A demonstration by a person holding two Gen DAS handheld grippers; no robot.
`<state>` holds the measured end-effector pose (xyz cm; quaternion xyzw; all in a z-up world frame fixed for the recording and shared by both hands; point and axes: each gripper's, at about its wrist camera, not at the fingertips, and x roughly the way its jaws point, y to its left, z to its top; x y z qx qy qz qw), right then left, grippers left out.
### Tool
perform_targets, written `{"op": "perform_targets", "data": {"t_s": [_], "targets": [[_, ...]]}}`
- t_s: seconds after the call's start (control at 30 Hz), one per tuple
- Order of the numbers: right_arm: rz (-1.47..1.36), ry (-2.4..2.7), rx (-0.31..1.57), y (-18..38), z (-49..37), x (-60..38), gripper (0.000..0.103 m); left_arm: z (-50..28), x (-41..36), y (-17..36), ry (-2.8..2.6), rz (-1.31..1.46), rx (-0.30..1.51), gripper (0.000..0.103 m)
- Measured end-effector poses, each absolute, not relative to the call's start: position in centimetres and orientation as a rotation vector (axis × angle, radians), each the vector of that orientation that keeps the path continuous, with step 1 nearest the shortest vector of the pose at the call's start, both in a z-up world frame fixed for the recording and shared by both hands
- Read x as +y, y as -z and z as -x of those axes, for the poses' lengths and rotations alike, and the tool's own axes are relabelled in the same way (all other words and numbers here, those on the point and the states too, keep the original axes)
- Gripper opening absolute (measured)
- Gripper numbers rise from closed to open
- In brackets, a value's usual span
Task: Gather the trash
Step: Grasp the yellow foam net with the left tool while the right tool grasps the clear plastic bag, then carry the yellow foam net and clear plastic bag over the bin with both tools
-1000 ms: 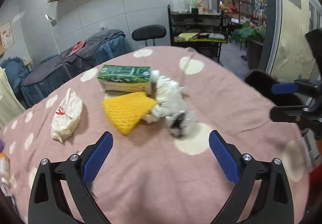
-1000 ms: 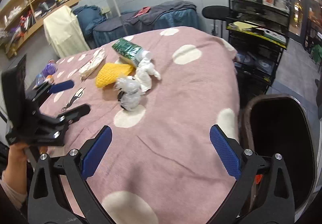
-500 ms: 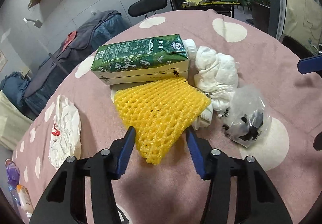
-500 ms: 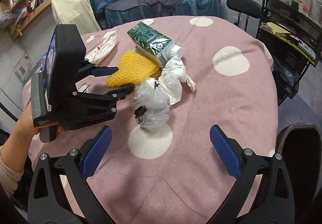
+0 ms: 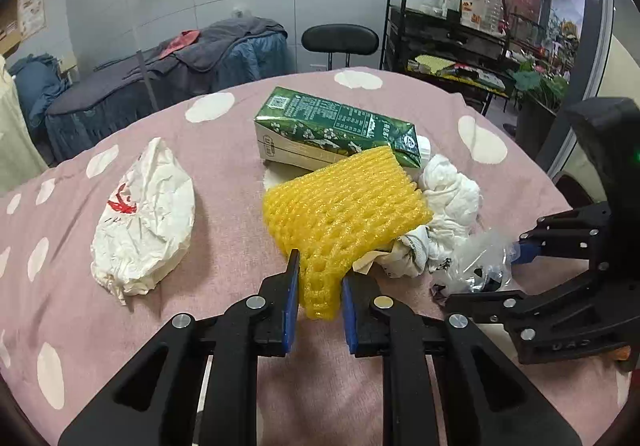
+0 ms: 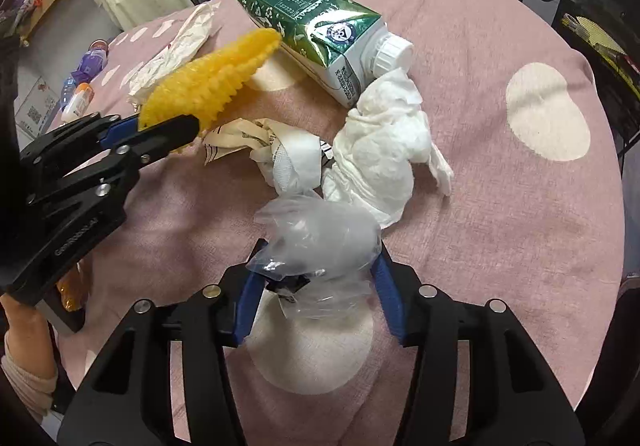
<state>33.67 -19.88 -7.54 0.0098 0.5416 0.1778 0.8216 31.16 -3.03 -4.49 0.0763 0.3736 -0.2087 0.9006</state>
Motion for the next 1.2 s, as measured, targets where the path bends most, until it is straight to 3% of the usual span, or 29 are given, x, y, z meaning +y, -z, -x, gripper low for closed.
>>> {"op": "perform_targets", "data": {"t_s": [0.63, 1.2], "targets": [[-0.022, -0.383, 0.859, 1.1, -23.3, -23.0, 0.047, -21.7, -2.2, -0.2, 0.432, 0.083, 0.624, 0.018], [-0.14, -0.275, 0.732, 0.2, -15.8, -28.6, 0.047, -16.4, -5.7, -1.0, 0.463, 0.176, 0.57, 0.018]]}}
